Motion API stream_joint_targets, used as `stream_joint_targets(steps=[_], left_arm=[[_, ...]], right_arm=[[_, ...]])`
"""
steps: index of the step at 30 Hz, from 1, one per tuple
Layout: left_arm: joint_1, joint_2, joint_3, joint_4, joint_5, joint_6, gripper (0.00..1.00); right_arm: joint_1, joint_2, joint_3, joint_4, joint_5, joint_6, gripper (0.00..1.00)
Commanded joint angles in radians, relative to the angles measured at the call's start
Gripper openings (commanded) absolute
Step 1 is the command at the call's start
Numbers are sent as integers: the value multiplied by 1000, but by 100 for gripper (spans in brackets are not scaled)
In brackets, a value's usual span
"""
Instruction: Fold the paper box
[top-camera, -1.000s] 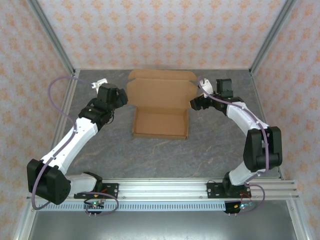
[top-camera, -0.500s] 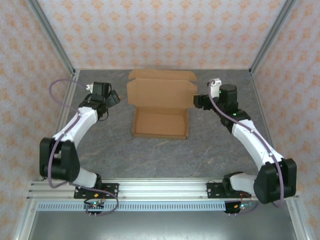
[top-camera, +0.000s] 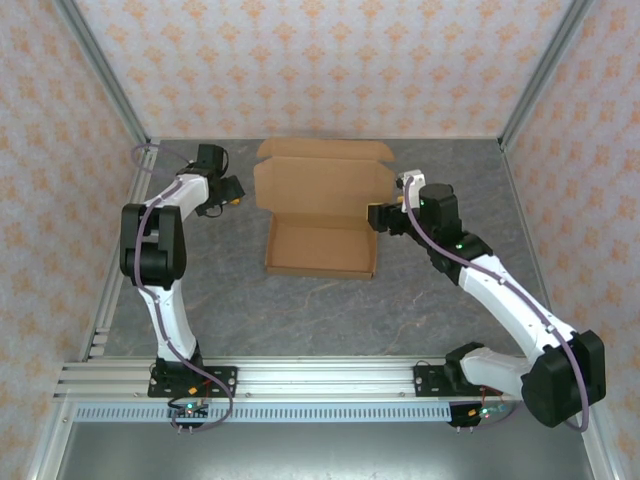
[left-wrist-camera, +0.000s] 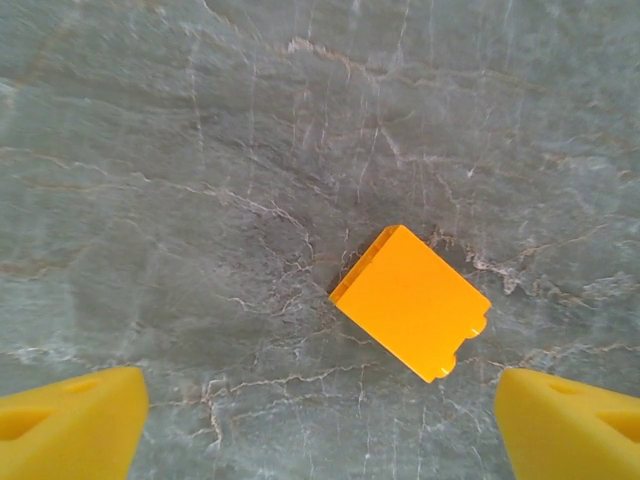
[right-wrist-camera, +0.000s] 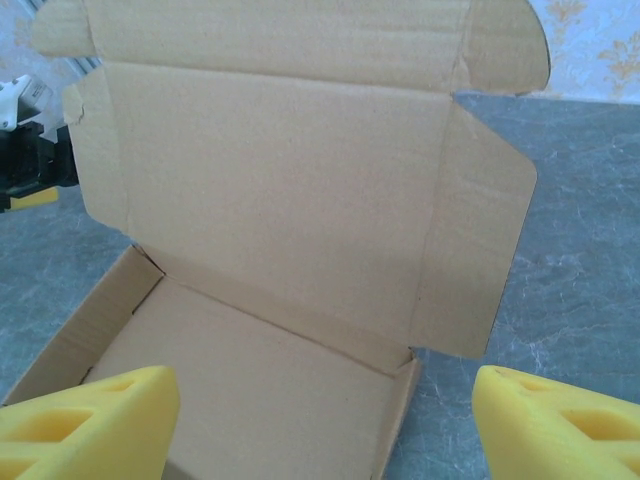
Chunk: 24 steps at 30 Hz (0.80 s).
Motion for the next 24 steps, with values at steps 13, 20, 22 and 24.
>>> stream_joint_targets(steps=[13, 20, 22, 24], left_arm=[[-28, 225, 337, -231, -36, 11, 89], [-53, 274, 416, -301, -71, 23, 81], [-59, 271, 407, -305, -82, 26, 78], [-60, 266, 395, -304, -85, 25, 74]], right_arm=[[0, 33, -15, -2, -18, 3, 76], [1, 37, -21, -2, -7, -1, 76], [2, 40, -22, -1, -10, 1, 76], [1, 43, -23, 1, -12, 3, 76]])
